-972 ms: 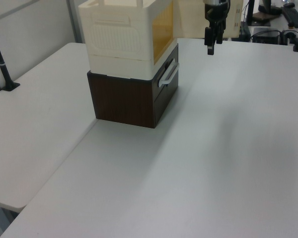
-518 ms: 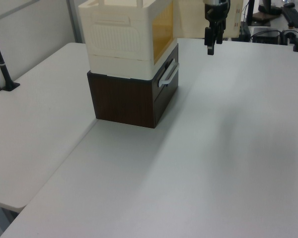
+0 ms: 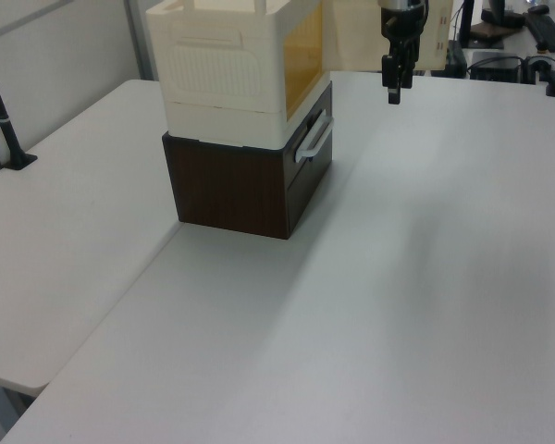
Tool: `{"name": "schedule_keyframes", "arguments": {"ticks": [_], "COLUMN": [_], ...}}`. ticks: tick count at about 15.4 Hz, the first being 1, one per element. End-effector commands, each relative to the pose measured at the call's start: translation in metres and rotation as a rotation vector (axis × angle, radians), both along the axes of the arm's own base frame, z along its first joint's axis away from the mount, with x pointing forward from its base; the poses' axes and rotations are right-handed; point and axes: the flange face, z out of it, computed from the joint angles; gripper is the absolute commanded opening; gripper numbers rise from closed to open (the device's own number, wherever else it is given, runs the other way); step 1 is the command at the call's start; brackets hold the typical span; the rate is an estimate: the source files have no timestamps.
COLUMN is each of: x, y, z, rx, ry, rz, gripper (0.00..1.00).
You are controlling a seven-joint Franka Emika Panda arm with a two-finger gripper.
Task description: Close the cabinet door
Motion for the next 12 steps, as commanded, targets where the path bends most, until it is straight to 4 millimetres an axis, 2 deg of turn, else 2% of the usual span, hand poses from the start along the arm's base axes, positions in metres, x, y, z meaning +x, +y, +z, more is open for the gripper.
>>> {"name": "schedule_keyframes", "arguments": {"ticks": [1,3,5,8,9,12], "x": [-0.003,-0.003,-0.003,-0.003,-0.003,-0.002], "y": [0.003,0.003,0.002,-0.002,-0.004,-0.011], "z": [-0.001,-0.001,0.000,0.012,0.019,0.057], "rx": [-0.014,-0.013,-0.013,-0.013,-0.013,-0.013], "ry": [0.007,0.006,0.006,-0.015,-0.028,-0.100], "rz": [0.054,0.056,0.054,0.059,0.056,0.043], "gripper": [0.06,0.00,0.00,0.00,0.00,0.00]}}
